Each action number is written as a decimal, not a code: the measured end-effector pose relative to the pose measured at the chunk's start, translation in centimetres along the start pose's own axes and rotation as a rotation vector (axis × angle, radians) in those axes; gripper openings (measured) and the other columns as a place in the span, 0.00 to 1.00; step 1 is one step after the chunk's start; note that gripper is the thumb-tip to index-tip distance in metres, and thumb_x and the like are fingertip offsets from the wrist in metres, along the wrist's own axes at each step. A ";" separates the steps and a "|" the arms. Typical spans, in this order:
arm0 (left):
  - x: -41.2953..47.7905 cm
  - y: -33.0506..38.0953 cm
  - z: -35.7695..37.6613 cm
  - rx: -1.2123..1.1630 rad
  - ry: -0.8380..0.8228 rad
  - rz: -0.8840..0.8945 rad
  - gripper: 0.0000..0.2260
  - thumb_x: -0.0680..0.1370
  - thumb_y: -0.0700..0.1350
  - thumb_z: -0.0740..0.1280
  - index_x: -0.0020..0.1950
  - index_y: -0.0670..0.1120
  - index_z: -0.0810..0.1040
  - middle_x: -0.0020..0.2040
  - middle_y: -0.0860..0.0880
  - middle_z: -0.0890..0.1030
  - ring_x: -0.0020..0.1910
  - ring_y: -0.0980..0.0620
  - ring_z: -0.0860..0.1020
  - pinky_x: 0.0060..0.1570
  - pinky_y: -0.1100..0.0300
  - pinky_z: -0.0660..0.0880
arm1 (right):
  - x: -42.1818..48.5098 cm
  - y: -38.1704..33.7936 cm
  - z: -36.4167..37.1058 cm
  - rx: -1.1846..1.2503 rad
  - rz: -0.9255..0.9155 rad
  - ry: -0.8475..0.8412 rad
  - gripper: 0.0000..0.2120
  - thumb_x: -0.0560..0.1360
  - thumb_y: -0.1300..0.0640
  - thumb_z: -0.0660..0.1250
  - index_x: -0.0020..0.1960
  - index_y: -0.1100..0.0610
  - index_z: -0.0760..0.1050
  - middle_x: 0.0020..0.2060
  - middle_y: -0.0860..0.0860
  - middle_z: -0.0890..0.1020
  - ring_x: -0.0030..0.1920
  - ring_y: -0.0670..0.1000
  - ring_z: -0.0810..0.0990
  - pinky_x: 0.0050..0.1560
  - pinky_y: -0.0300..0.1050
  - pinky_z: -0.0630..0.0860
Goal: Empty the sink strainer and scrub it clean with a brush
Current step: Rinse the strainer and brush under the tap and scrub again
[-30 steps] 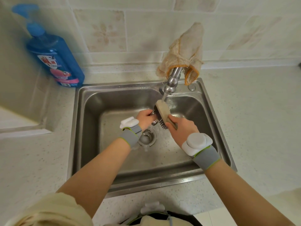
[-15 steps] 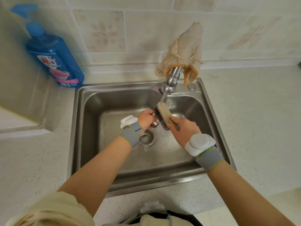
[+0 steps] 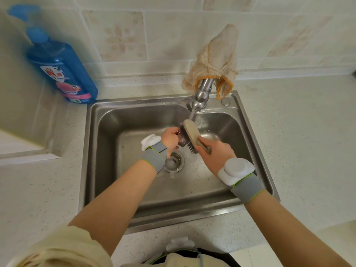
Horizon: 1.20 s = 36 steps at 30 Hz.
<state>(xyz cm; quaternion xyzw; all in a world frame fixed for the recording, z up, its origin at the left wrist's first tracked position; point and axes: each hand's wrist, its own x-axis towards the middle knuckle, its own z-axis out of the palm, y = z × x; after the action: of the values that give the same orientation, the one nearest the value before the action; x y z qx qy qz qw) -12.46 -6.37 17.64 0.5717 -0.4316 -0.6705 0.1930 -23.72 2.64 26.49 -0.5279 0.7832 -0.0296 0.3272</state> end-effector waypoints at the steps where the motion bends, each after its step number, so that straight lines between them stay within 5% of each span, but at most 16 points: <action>1: 0.1 -0.1 -0.3 -0.020 -0.001 -0.007 0.11 0.77 0.31 0.56 0.46 0.45 0.74 0.39 0.44 0.74 0.37 0.48 0.72 0.37 0.59 0.70 | 0.1 -0.3 0.3 -0.004 -0.027 -0.015 0.20 0.79 0.48 0.58 0.71 0.49 0.67 0.57 0.55 0.81 0.56 0.58 0.80 0.59 0.49 0.76; 8: -0.3 -0.5 -0.7 -0.164 0.036 -0.083 0.09 0.77 0.33 0.58 0.42 0.45 0.72 0.36 0.45 0.71 0.33 0.51 0.70 0.36 0.59 0.70 | 0.4 -0.5 0.5 -0.015 -0.003 -0.027 0.20 0.79 0.48 0.59 0.70 0.48 0.68 0.59 0.54 0.80 0.58 0.57 0.79 0.60 0.46 0.75; 11: -0.3 -0.8 -0.3 -0.103 -0.027 -0.003 0.07 0.78 0.36 0.59 0.51 0.46 0.73 0.36 0.48 0.73 0.32 0.52 0.70 0.38 0.58 0.72 | 1.1 0.2 -0.1 0.005 0.058 0.028 0.20 0.79 0.47 0.59 0.70 0.48 0.68 0.60 0.55 0.80 0.59 0.59 0.79 0.60 0.48 0.75; 16: 0.3 -0.7 -0.2 0.127 0.000 0.110 0.09 0.75 0.31 0.61 0.51 0.41 0.76 0.36 0.45 0.73 0.35 0.50 0.71 0.29 0.69 0.69 | 0.1 0.0 0.2 0.012 0.010 0.004 0.20 0.79 0.47 0.59 0.70 0.47 0.68 0.57 0.54 0.81 0.56 0.58 0.80 0.58 0.47 0.76; 22: 0.6 -1.1 -0.2 0.192 0.009 0.130 0.12 0.72 0.27 0.61 0.53 0.34 0.78 0.45 0.41 0.76 0.46 0.48 0.73 0.49 0.53 0.71 | -0.1 -0.1 0.1 0.003 -0.003 0.001 0.20 0.79 0.47 0.59 0.71 0.47 0.67 0.55 0.55 0.82 0.54 0.58 0.81 0.57 0.50 0.77; 27: 0.5 -0.5 -0.2 0.326 -0.018 0.159 0.08 0.72 0.28 0.61 0.44 0.39 0.77 0.35 0.44 0.71 0.34 0.54 0.68 0.38 0.59 0.65 | 0.5 0.6 -0.2 -0.001 0.052 0.050 0.21 0.79 0.47 0.58 0.71 0.47 0.66 0.58 0.55 0.80 0.57 0.59 0.80 0.57 0.47 0.75; 31: 0.7 -0.3 -0.1 0.182 0.019 0.078 0.09 0.73 0.30 0.60 0.44 0.40 0.78 0.40 0.41 0.76 0.35 0.50 0.76 0.42 0.54 0.74 | 0.1 -0.2 0.4 -0.008 -0.020 0.007 0.21 0.79 0.47 0.59 0.71 0.46 0.66 0.57 0.55 0.81 0.56 0.58 0.80 0.58 0.49 0.76; 33: 0.7 -0.6 -0.1 0.150 0.018 0.116 0.10 0.77 0.36 0.61 0.37 0.46 0.75 0.38 0.42 0.75 0.30 0.53 0.73 0.35 0.59 0.68 | 1.0 0.2 0.1 0.006 0.033 0.046 0.21 0.79 0.47 0.59 0.71 0.47 0.66 0.60 0.55 0.80 0.58 0.59 0.79 0.59 0.48 0.75; 36: 0.3 -1.1 -0.4 0.108 0.053 0.154 0.11 0.75 0.40 0.64 0.34 0.50 0.73 0.33 0.47 0.73 0.36 0.50 0.69 0.38 0.58 0.66 | 1.0 0.0 0.1 -0.003 0.033 0.034 0.21 0.79 0.47 0.59 0.71 0.47 0.67 0.61 0.54 0.80 0.60 0.58 0.78 0.59 0.47 0.74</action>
<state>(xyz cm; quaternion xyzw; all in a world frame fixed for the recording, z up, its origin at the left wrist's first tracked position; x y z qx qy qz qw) -11.93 -6.15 16.62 0.5639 -0.5044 -0.6143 0.2241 -23.90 1.84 25.99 -0.5150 0.7972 -0.0322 0.3134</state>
